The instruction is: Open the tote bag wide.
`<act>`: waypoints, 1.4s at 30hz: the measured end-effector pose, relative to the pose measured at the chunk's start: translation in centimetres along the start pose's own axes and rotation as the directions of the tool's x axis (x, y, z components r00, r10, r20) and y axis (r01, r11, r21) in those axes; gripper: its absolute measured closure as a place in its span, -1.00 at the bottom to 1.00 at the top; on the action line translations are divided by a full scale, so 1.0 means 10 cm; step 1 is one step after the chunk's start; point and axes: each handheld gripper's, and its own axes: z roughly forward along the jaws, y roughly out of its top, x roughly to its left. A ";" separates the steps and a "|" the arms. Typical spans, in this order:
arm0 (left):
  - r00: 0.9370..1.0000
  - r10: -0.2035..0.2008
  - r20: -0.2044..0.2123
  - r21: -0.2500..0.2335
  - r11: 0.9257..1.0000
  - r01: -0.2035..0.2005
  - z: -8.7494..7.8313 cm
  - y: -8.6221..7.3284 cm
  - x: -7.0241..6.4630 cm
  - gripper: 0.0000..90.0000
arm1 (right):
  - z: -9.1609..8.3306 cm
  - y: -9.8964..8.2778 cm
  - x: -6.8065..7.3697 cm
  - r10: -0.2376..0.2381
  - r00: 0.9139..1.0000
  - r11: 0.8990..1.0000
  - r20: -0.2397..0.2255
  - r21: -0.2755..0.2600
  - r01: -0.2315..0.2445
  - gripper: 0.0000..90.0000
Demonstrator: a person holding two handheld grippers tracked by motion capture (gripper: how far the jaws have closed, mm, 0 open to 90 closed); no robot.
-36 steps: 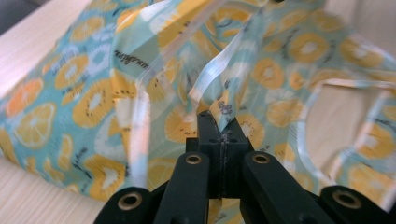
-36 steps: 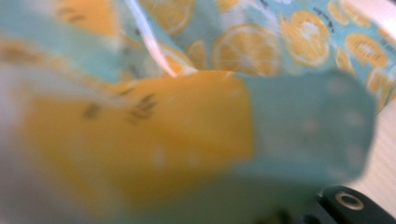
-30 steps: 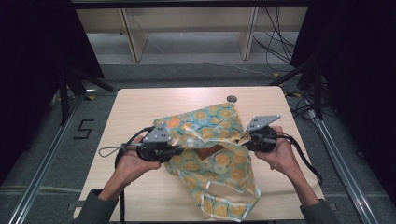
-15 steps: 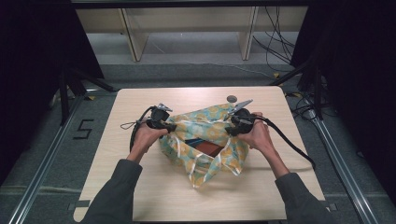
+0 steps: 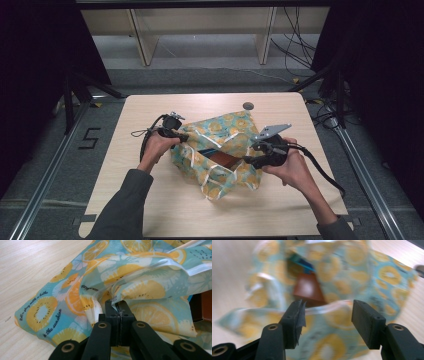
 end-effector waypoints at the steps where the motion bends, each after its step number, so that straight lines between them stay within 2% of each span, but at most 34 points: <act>1: 1.000 0.006 0.004 0.000 1.000 -0.006 0.01 0.00 0.00 0.96 | -0.02 -0.01 0.06 0.009 1.000 1.000 -0.012 -0.005 -0.009 0.00; 2: 1.000 0.003 0.010 0.006 1.000 -0.004 0.00 0.01 0.00 0.96 | -0.07 0.01 0.13 0.004 0.999 1.000 -0.048 0.011 -0.004 0.02; 4: 1.000 0.005 0.006 -0.003 1.000 -0.005 0.00 0.01 -0.01 0.96 | -0.12 0.08 0.26 -0.028 0.995 0.999 -0.100 -0.037 0.025 0.14; 5: 1.000 0.013 0.013 -0.001 1.000 -0.013 -0.01 0.01 -0.02 0.96 | -0.13 0.13 0.31 -0.038 0.993 0.998 -0.116 -0.054 0.031 0.16; 7: 1.000 0.016 0.017 0.000 1.000 -0.016 -0.02 0.01 -0.03 0.96 | -0.08 0.21 0.40 -0.073 0.988 0.996 -0.133 -0.054 0.067 0.12; 9: 1.000 0.023 0.017 -0.004 1.000 -0.023 -0.04 0.01 -0.05 0.96 | 0.03 0.26 0.48 -0.074 0.987 0.997 -0.140 -0.028 0.071 0.07; 11: 0.999 0.029 0.028 0.002 1.000 -0.029 -0.08 0.03 -0.06 0.96 | 0.23 0.31 0.55 -0.071 0.981 0.997 -0.179 0.025 0.077 0.01; 13: 0.999 0.032 0.019 -0.008 0.999 -0.032 -0.08 0.02 -0.08 0.96 | 0.43 0.33 0.59 -0.060 0.979 0.996 -0.196 0.048 0.070 -0.02; 14: 0.999 0.036 0.026 0.004 0.999 -0.036 -0.08 0.03 -0.08 0.95 | 0.52 0.33 0.61 -0.066 0.978 0.993 -0.199 0.078 0.083 -0.02; 15: 0.999 0.038 0.031 0.007 0.999 -0.038 -0.08 0.03 -0.07 0.95 | 0.61 0.32 0.64 -0.071 0.978 0.991 -0.198 0.099 0.093 0.01; 16: 0.999 0.034 0.026 -0.001 0.999 -0.034 -0.08 0.03 -0.08 0.95 | 0.68 0.31 0.66 -0.092 0.979 0.985 -0.183 0.125 0.116 0.16; 17: 0.999 0.039 0.020 0.001 0.999 -0.039 -0.08 0.05 -0.07 0.95 | 0.73 0.31 0.65 -0.133 0.977 0.977 -0.170 0.145 0.158 0.42; 18: 0.999 0.036 0.022 -0.001 0.999 -0.036 -0.08 0.06 -0.07 0.95 | 0.81 0.27 0.67 -0.200 0.965 0.957 -0.169 0.179 0.229 0.88; 19: 0.999 0.036 0.031 0.012 0.999 -0.037 -0.09 0.07 -0.06 0.95 | 0.82 0.24 0.70 -0.200 0.963 0.955 -0.182 0.186 0.233 0.97; 20: 0.999 0.036 0.031 0.012 0.999 -0.037 -0.09 0.07 -0.06 0.95 | 0.81 0.23 0.73 -0.214 0.956 0.950 -0.201 0.183 0.251 1.00; 21: 0.999 0.027 0.026 0.000 1.000 -0.027 -0.07 0.07 -0.06 0.95 | 0.79 0.23 0.75 -0.259 0.940 0.943 -0.224 0.150 0.296 1.00; 22: 0.999 0.028 0.020 -0.004 1.000 -0.028 -0.07 0.08 -0.05 0.95 | 0.79 0.23 0.75 -0.259 0.940 0.943 -0.224 0.150 0.296 1.00; 23: 1.000 0.020 0.016 0.009 1.000 -0.020 -0.04 0.10 -0.04 0.95 | 0.73 0.20 0.87 -0.260 0.920 0.943 -0.293 0.129 0.308 1.00; 24: 1.000 0.020 0.016 0.009 1.000 -0.020 -0.04 0.10 -0.04 0.95 | 0.73 0.20 0.87 -0.260 0.920 0.943 -0.293 0.129 0.308 1.00; 25: 1.000 0.017 0.013 0.012 1.000 -0.018 -0.02 0.10 -0.04 0.95 | 0.70 0.17 0.94 -0.274 0.912 0.938 -0.305 0.124 0.323 1.00; 26: 0.999 0.021 0.026 0.037 0.999 -0.022 0.03 0.11 -0.06 0.93 | 0.68 0.08 1.07 -0.292 0.902 0.927 -0.318 0.135 0.348 1.00; 28: 0.999 0.031 0.023 0.045 0.998 -0.032 0.06 0.10 -0.08 0.93 | 0.70 0.03 1.11 -0.292 0.900 0.924 -0.325 0.148 0.353 1.00; 29: 0.999 0.037 0.016 0.047 0.998 -0.038 0.09 0.10 -0.10 0.93 | 0.73 -0.04 1.15 -0.300 0.894 0.912 -0.332 0.177 0.371 1.00; 32: 0.999 0.037 0.010 0.059 0.998 -0.038 0.14 0.10 -0.12 0.94 | 0.74 -0.04 1.12 -0.296 0.898 0.912 -0.326 0.184 0.367 0.98; 33: 0.999 0.038 0.002 0.047 0.998 -0.038 0.14 0.10 -0.12 0.95 | 0.72 -0.03 1.10 -0.278 0.902 0.920 -0.332 0.180 0.349 0.87; 34: 0.999 0.044 0.009 0.060 0.997 -0.045 0.12 0.10 -0.11 0.95 | 0.66 0.01 1.08 -0.272 0.901 0.925 -0.338 0.164 0.341 0.74; 35: 0.999 0.043 0.009 0.055 0.998 -0.043 0.09 0.09 -0.11 0.94 | 0.58 0.05 1.04 -0.258 0.904 0.935 -0.341 0.146 0.322 0.58; 36: 0.998 0.054 0.012 0.059 0.997 -0.055 0.06 0.08 -0.10 0.92 | 0.37 0.16 0.91 -0.242 0.927 0.958 -0.285 0.084 0.276 0.41; 37: 0.998 0.055 0.019 0.055 0.997 -0.056 0.02 0.07 -0.10 0.92 | 0.37 0.16 0.91 -0.242 0.927 0.958 -0.285 0.084 0.276 0.41; 38: 0.998 0.056 0.022 0.050 0.997 -0.057 -0.01 0.06 -0.10 0.89 | 0.26 0.21 0.83 -0.244 0.938 0.964 -0.245 0.046 0.262 0.36; 39: 0.998 0.063 0.029 0.052 0.997 -0.065 -0.05 0.05 -0.10 0.87 | 0.14 0.24 0.74 -0.221 0.955 0.974 -0.199 0.013 0.228 0.28; 40: 0.998 0.064 0.029 0.044 0.997 -0.065 -0.07 0.04 -0.10 0.87 | 0.04 0.26 0.65 -0.200 0.966 0.980 -0.167 -0.020 0.200 0.22; 41: 0.997 0.064 0.037 0.042 0.997 -0.066 -0.09 0.03 -0.10 0.88 | -0.03 0.25 0.51 -0.195 0.978 0.981 -0.079 -0.030 0.193 0.09; 42: 0.998 0.058 0.035 0.037 0.998 -0.059 -0.11 0.03 -0.10 0.88 | -0.03 0.25 0.51 -0.195 0.978 0.981 -0.079 -0.030 0.193 0.09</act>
